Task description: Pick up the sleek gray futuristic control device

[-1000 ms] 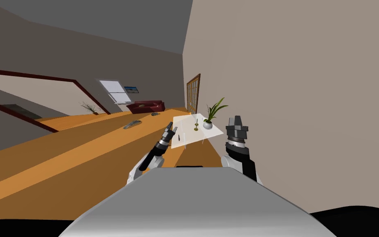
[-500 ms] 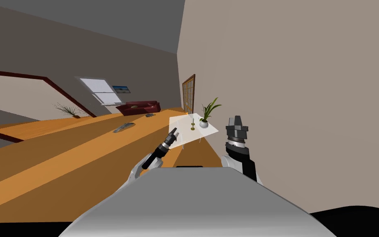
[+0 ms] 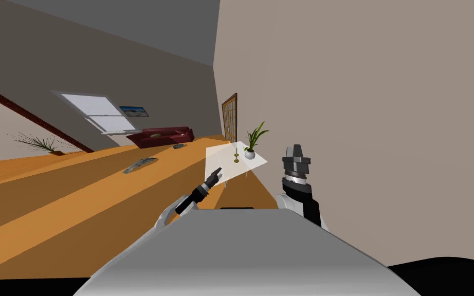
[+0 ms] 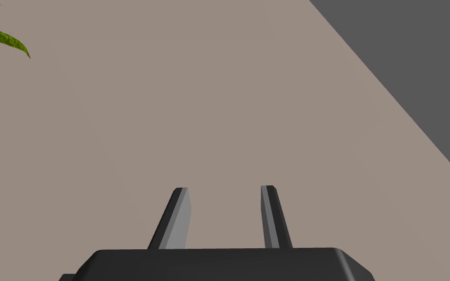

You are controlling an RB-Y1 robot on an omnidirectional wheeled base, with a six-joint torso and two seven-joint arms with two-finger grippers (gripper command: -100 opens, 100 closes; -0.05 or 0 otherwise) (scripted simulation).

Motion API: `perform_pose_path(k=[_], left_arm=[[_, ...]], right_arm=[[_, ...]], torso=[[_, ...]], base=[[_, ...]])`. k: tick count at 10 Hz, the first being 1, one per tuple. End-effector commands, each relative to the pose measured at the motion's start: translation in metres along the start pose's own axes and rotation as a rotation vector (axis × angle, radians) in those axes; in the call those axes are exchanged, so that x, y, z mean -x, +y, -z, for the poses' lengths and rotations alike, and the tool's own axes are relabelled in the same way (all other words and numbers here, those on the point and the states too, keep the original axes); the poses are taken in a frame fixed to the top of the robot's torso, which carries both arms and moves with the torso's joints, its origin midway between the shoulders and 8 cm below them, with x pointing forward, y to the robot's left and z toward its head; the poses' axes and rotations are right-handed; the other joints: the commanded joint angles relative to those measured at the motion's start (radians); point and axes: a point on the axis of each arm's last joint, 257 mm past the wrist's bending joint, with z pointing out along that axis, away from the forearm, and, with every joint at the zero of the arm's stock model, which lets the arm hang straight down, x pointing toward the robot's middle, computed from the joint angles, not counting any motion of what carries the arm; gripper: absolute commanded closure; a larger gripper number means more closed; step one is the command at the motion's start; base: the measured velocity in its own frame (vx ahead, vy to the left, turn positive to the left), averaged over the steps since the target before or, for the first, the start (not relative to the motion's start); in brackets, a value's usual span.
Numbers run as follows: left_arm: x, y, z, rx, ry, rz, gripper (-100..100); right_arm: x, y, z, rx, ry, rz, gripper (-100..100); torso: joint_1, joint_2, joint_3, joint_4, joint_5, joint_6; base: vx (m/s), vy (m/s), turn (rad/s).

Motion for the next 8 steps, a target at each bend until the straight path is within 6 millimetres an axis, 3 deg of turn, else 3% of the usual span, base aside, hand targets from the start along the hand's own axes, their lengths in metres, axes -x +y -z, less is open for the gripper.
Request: perform_pose_path(k=[1, 2, 3, 6, 7, 8], left_arm=[[-0.004, 0.037, 0.014, 0.092, 0.024, -0.003, -100], [-0.002, 0.041, 0.016, 0.102, 0.020, -0.004, -100], [-0.005, 0.064, 0.028, 0.163, 0.044, -0.007, -100], [0.003, 0.106, 0.052, 0.270, 0.048, -0.016, -100], [0.004, 0.128, 0.069, 0.334, 0.065, -0.022, -100], [0.009, 0.136, 0.075, 0.354, 0.057, -0.025, -100]], right_arm=[[0.000, 0.000, 0.000, 0.000, 0.000, 0.000, 0], [0.000, 0.000, 0.000, 0.000, 0.000, 0.000, 0], [0.000, 0.000, 0.000, 0.000, 0.000, 0.000, 0], [0.000, 0.000, 0.000, 0.000, 0.000, 0.000, 0], [0.000, 0.000, 0.000, 0.000, 0.000, 0.000, 0], [0.000, 0.000, 0.000, 0.000, 0.000, 0.000, 0]], torso=[[0.000, 0.000, 0.000, 0.000, 0.000, 0.000], [0.000, 0.000, 0.000, 0.000, 0.000, 0.001], [0.000, 0.000, 0.000, 0.000, 0.000, 0.000], [-0.002, -0.001, 0.000, 0.000, 0.000, 0.001], [-0.001, -0.001, 0.000, 0.000, 0.000, 0.000], [0.000, -0.001, -0.001, 0.000, 0.000, 0.000]], base=[[0.021, -0.040, -0.206], [0.017, -0.029, -0.084], [0.022, -0.041, -0.181], [0.027, -0.047, -0.148], [0.044, -0.039, -0.178], [0.036, -0.031, -0.094]])
